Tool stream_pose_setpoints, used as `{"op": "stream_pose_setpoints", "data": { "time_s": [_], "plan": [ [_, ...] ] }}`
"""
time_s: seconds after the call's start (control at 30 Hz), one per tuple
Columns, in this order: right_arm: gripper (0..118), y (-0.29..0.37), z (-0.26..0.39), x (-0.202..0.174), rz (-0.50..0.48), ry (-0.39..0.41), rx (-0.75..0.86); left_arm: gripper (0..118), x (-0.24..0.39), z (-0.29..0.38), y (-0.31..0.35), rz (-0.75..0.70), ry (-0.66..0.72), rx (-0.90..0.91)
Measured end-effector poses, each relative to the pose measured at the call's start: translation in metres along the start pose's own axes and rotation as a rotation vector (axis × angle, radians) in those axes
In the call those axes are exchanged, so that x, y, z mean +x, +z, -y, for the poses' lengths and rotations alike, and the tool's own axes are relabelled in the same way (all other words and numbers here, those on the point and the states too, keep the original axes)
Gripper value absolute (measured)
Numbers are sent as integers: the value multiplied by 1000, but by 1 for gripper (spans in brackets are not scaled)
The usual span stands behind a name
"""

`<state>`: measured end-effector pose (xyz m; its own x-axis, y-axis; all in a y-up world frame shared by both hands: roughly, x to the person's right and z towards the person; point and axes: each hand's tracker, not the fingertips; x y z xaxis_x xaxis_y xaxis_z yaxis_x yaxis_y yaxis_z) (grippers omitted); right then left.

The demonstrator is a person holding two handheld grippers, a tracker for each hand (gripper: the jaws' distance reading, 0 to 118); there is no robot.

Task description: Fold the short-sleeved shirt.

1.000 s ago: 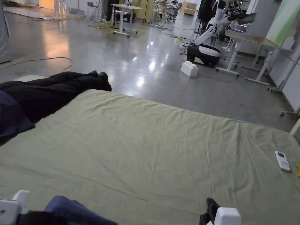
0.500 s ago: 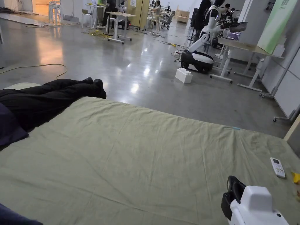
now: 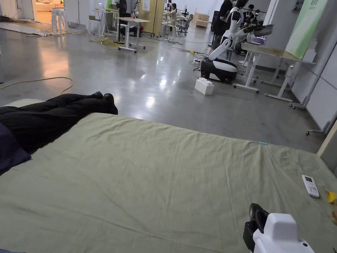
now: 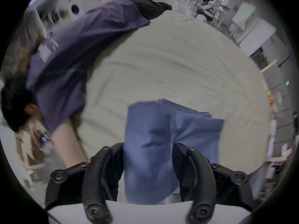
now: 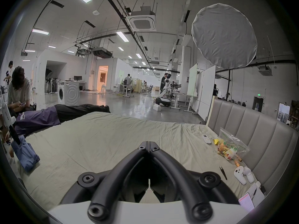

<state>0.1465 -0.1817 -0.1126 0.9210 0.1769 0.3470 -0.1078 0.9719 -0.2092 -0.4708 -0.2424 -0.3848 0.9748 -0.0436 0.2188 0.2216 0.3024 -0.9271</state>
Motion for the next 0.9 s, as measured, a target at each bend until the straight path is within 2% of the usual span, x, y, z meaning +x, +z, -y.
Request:
{"op": "stream_pose_setpoints", "data": {
  "time_s": [0.13, 0.27, 0.43, 0.5, 0.63, 0.73, 0.9],
  "plan": [
    [1, 2, 1, 4, 0, -11, -3, 67, 7, -6, 20, -149, -72, 84],
    [1, 3, 5, 7, 1, -21, -3, 67, 27, -9, 38, -211, -120, 188],
    [1, 5, 10, 10, 5, -75, -18, 67, 91, -3, 34, -2, -94, 389],
    [1, 7, 12, 11, 10, -66, -19, 67, 126, 1, 27, 68, -115, 444],
    [1, 8, 19, 16, 30, -80, -28, 67, 201, 8, 17, 89, -162, 615],
    [1, 8, 22, 21, 54, -86, -33, 67, 250, 14, 18, 175, -149, 693],
    [1, 8, 23, 26, 94, -84, -34, 67, 314, 18, 31, 123, -216, 901]
  ]
}}
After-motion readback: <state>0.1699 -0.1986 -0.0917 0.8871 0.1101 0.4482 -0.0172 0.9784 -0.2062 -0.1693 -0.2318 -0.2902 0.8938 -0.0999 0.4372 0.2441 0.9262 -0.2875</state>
